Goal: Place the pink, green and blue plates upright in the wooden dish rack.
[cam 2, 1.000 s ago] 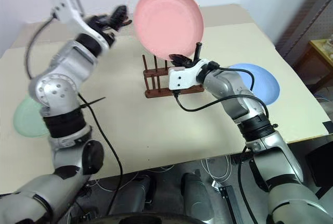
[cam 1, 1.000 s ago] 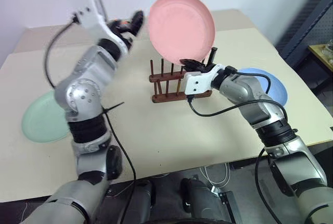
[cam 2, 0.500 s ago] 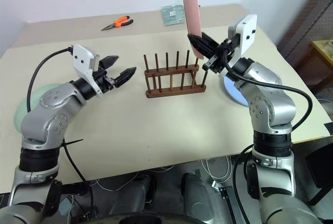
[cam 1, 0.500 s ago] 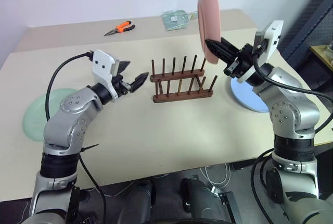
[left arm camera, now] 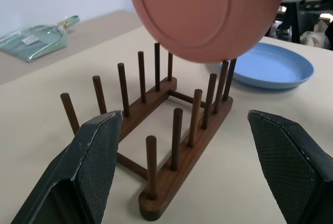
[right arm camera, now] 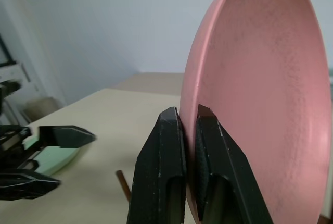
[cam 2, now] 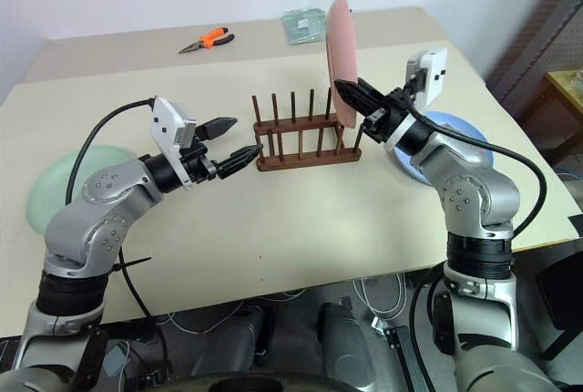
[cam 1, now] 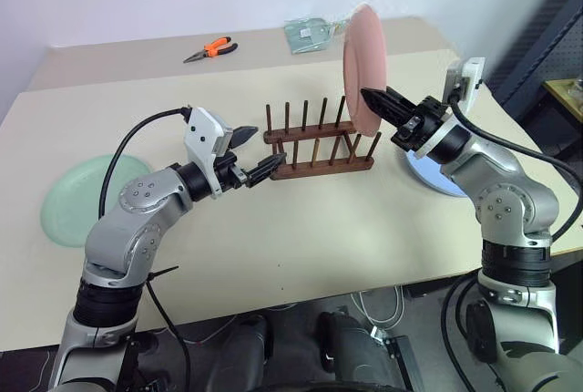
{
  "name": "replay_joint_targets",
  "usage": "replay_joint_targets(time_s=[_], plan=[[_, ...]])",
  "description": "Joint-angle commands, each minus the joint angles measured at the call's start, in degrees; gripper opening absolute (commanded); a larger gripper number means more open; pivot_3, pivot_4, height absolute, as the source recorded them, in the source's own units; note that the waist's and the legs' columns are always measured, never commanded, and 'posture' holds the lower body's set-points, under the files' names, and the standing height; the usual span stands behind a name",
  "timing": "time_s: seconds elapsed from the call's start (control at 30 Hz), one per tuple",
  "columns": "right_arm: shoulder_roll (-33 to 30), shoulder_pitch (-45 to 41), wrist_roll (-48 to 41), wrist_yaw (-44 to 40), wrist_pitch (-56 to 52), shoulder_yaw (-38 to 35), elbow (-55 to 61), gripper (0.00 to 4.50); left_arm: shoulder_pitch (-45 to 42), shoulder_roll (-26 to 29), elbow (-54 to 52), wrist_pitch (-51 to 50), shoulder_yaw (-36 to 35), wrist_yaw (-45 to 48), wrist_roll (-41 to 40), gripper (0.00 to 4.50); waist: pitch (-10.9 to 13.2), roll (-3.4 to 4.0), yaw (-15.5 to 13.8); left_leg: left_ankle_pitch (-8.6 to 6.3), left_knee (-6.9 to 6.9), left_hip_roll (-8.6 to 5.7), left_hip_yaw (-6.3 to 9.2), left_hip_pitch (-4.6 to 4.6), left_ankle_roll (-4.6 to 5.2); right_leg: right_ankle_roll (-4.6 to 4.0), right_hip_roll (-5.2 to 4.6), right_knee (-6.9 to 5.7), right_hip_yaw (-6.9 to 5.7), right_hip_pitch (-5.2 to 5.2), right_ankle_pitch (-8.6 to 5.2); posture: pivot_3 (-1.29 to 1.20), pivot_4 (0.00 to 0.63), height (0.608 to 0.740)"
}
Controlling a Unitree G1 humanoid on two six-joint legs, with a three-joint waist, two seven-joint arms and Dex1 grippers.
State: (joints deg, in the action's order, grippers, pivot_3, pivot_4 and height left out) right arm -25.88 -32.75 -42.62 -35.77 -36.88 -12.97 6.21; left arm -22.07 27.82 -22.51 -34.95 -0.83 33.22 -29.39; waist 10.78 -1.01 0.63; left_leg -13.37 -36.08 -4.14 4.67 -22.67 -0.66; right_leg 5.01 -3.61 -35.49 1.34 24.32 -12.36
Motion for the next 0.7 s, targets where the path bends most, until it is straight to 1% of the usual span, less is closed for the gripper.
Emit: replay_joint_targets(time_s=[0.03, 0.1, 0.17, 0.2, 0.23, 0.27, 0.43, 0.5, 0.6, 0.7], plan=[[-0.17, -1.31, -1.41, 0.04, 0.11, -2.23, -1.33, 0.35, 0.35, -0.27, -2.39, -0.01, -0.13, -0.01, -0.63, 4.01, 0.0, 0.0, 0.01, 0.0, 0.0, 0.0, 0.0, 0.0, 0.0, 0.0, 0.0, 0.0, 0.0, 0.0, 0.0, 0.0, 0.15, 0.74], [-0.58, -0.81, -0.98, -0.38, 0.28, -2.13, -1.98, 1.08, 0.66, -0.36, -2.43, 0.06, -0.07, -0.05, -0.36, 4.03, 0.0, 0.0, 0.09, 0.0, 0.0, 0.0, 0.0, 0.0, 0.0, 0.0, 0.01, 0.0, 0.0, 0.0, 0.0, 0.0, 0.15, 0.74], [-1.06, -0.31, 0.37, -0.46, 1.15, -1.56, -1.55, 2.0, 1.03, -0.39, -2.5, 0.09, -0.16, 0.0, -0.38, 4.03, 0.0, 0.0, 0.1, 0.0, 0.01, 0.01, -0.01, 0.0, 0.0, 0.0, 0.01, -0.01, 0.0, 0.0, 0.0, 0.0, 0.15, 0.74], [-1.25, -0.29, 1.74, 0.03, 2.25, -1.24, -1.21, 2.56, 1.19, -0.37, -2.51, -0.06, -0.25, 0.12, -0.59, 4.03, 0.0, 0.01, 0.06, 0.0, 0.01, 0.01, -0.01, 0.0, 0.0, 0.0, 0.02, -0.01, 0.0, 0.0, 0.0, 0.0, 0.15, 0.74], [-1.53, -0.42, 3.16, 0.51, 3.32, -1.03, -1.09, 3.13, 1.31, -0.31, -2.47, -0.07, -0.29, 0.24, -0.63, 4.27, 0.0, 0.01, 0.04, 0.0, 0.01, 0.01, 0.0, 0.0, 0.0, 0.0, 0.02, -0.01, 0.0, 0.0, 0.0, 0.0, 0.15, 0.74], [-1.99, -0.68, 4.79, 0.68, 4.82, -0.87, -1.11, 3.59, 1.39, -0.33, -2.33, -0.24, -0.39, 0.25, -0.72, 4.5, 0.0, 0.01, 0.04, 0.0, 0.0, 0.01, -0.01, 0.0, 0.0, 0.0, 0.02, -0.01, 0.0, 0.0, 0.0, 0.0, 0.15, 0.74], [-5.46, -1.43, 12.31, 0.08, 11.93, 0.49, -0.58, 3.59, 1.8, 0.06, -1.88, 0.26, -0.95, 0.02, 0.39, 4.5, 0.0, 0.01, -0.05, 0.0, -0.03, 0.0, -0.02, -0.02, 0.0, 0.01, 0.02, 0.01, -0.01, 0.0, 0.0, 0.0, 0.15, 0.74], [-7.91, -1.76, 15.92, -0.34, 15.35, 1.14, -0.49, 3.59, 2.19, 0.18, -1.21, 0.86, -2.36, -0.97, 1.07, 4.5, 0.0, 0.01, -0.03, 0.0, -0.02, -0.01, -0.02, -0.02, 0.0, 0.01, 0.02, 0.01, 0.0, 0.0, 0.0, 0.0, 0.15, 0.74], [-9.66, -2.4, 18.88, -0.3, 18.59, 1.42, -1.14, 3.59, 2.77, 0.28, -0.53, 1.11, -4.21, -2.19, 1.35, 4.5, 0.01, 0.01, 0.12, 0.0, -0.01, 0.0, -0.01, -0.01, 0.0, 0.01, 0.02, 0.01, -0.01, 0.0, 0.0, 0.0, 0.15, 0.74], [-13.74, -6.44, 20.51, -5.03, 19.39, 4.48, 2.53, 4.48, 3.62, 0.69, 5.57, 1.23, -13.46, -14.01, 7.41, 4.5, 0.09, 0.15, 0.41, 0.0, 0.0, 0.02, -0.05, 0.02, 0.0, 0.01, 0.03, -0.01, 0.03, 0.02, 0.0, 0.0, 0.15, 0.74]])
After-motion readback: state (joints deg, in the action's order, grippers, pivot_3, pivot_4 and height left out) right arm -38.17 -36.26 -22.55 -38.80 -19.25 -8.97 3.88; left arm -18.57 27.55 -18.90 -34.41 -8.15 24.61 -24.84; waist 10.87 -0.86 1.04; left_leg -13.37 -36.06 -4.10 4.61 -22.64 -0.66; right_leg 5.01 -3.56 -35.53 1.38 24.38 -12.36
